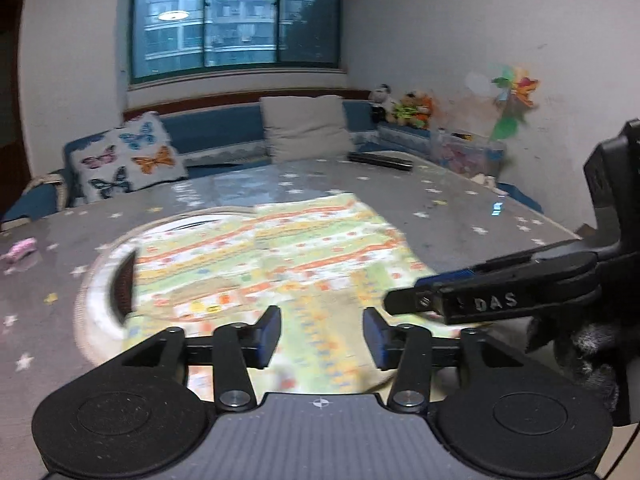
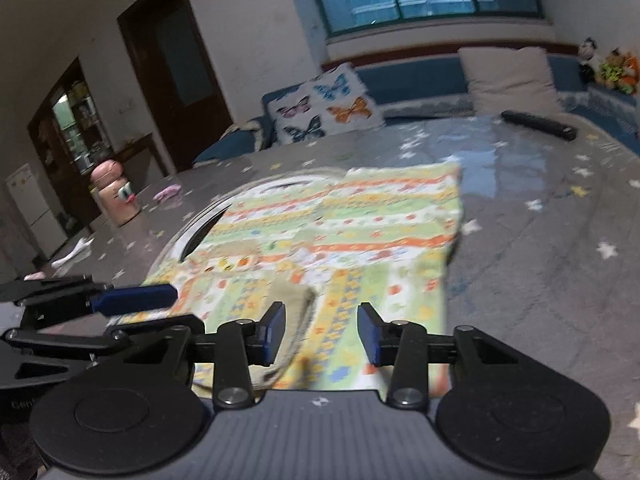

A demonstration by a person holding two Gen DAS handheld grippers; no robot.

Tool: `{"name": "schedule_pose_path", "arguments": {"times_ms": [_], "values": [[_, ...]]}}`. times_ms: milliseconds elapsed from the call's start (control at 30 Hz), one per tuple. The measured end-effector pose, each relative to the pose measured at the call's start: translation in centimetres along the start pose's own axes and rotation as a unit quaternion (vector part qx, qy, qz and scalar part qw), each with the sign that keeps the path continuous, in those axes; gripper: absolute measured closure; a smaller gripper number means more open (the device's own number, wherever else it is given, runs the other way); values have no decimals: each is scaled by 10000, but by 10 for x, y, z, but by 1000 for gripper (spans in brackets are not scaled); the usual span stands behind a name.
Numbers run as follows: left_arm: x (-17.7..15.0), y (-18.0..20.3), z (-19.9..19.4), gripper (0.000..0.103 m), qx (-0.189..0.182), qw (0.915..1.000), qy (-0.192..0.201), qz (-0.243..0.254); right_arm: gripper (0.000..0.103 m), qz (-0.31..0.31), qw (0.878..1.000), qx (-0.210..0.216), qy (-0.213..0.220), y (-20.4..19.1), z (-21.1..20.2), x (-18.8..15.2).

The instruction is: Fold clothes

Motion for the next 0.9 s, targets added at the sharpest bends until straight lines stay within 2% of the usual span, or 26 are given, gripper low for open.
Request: {"name": "schedule_pose_path", "arguments": {"times_ms": [167, 300, 500, 600, 800, 900], "values": [[-12, -45, -13, 45, 496, 9983, 10, -296, 66, -70, 9996, 5, -290, -12, 25, -4], [-26, -81, -23, 35, 872, 9946, -39, -568, 67, -65, 9991, -58, -405, -15, 37, -7], [-45, -121, -31, 29, 1264, 9872, -162, -960, 84, -210, 9986, -167, -459, -23, 42, -6], [-49, -127, -31, 24, 1303, 9860, -181, -1021, 95, -269, 9984, -218, -438, -26, 39, -4], [-59, -119, -32, 18, 1195, 9890, -243, -833, 97, -428, 9985, -259, -208, -35, 21, 11], [-65, -113, -30, 15, 1123, 9906, -300, -724, 97, -524, 9982, -277, 69, -41, 3, 28]]}}
Point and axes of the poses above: each gripper's, at about its wrist camera, not at the fingertips, and z roughly the way its jaws point, y to its right, x to its top, the point moved 8 cm from there along z, roughly the way its jaws point, and after that the axes turned 6 degrees about -y, right-handed, at the moved point
